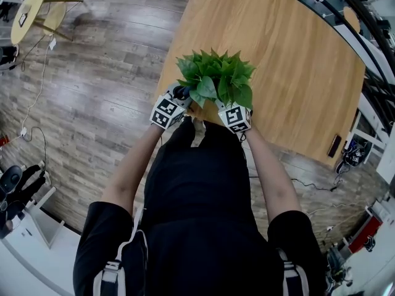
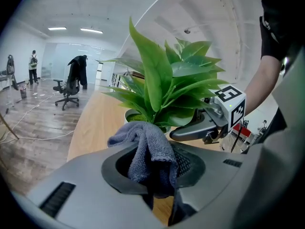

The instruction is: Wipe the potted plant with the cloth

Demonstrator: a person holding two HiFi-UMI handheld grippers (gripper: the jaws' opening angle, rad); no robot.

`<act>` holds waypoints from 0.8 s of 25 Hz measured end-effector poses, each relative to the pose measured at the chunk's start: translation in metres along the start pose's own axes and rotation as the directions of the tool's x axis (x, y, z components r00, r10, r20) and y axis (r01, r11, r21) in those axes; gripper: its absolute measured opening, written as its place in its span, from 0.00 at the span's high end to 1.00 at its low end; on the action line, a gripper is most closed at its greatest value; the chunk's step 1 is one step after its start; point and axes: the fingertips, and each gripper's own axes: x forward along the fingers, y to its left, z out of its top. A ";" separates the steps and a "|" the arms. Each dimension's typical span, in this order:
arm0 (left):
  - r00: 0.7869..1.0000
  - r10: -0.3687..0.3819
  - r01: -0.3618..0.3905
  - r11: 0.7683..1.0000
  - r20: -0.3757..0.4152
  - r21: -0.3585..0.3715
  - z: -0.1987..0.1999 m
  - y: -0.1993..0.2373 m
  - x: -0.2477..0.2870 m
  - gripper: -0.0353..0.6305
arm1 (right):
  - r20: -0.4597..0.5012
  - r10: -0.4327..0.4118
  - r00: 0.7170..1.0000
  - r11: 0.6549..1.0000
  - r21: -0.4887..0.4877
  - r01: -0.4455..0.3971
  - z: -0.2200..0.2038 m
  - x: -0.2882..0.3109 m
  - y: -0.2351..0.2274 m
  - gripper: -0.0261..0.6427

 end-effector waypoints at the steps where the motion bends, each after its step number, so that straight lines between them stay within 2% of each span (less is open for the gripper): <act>1: 1.000 0.001 -0.001 1.000 0.000 0.002 0.001 0.002 0.000 0.76 | -0.001 0.000 1.000 1.000 0.008 0.000 0.000 -0.002 0.003 0.59; 3: 1.000 0.011 -0.011 1.000 0.007 -0.003 0.003 0.010 -0.001 0.76 | 0.002 -0.001 1.000 1.000 0.013 0.001 0.003 -0.007 0.012 0.59; 6: 0.999 0.031 -0.029 0.998 0.034 -0.058 0.004 0.025 -0.004 0.76 | 0.014 -0.017 1.000 0.999 0.042 0.016 0.005 -0.011 0.028 0.59; 9: 0.999 0.041 -0.038 0.996 0.032 -0.077 0.000 0.031 -0.003 0.76 | 0.025 -0.014 1.000 0.994 0.110 0.011 -0.004 -0.013 0.043 0.59; 12: 0.998 0.051 -0.048 0.994 0.032 -0.099 -0.001 0.035 -0.003 0.76 | 0.023 -0.035 0.999 0.982 0.188 0.030 -0.015 -0.018 0.035 0.59; 15: 0.998 0.055 -0.052 0.994 0.028 -0.093 0.003 0.037 -0.001 0.76 | 0.000 -0.051 0.999 0.991 0.128 0.051 -0.022 -0.019 0.013 0.59; 20: 0.999 0.029 -0.025 0.995 0.044 -0.093 0.009 0.035 0.003 0.76 | 0.014 -0.001 1.000 1.000 0.017 0.001 -0.003 -0.009 -0.002 0.59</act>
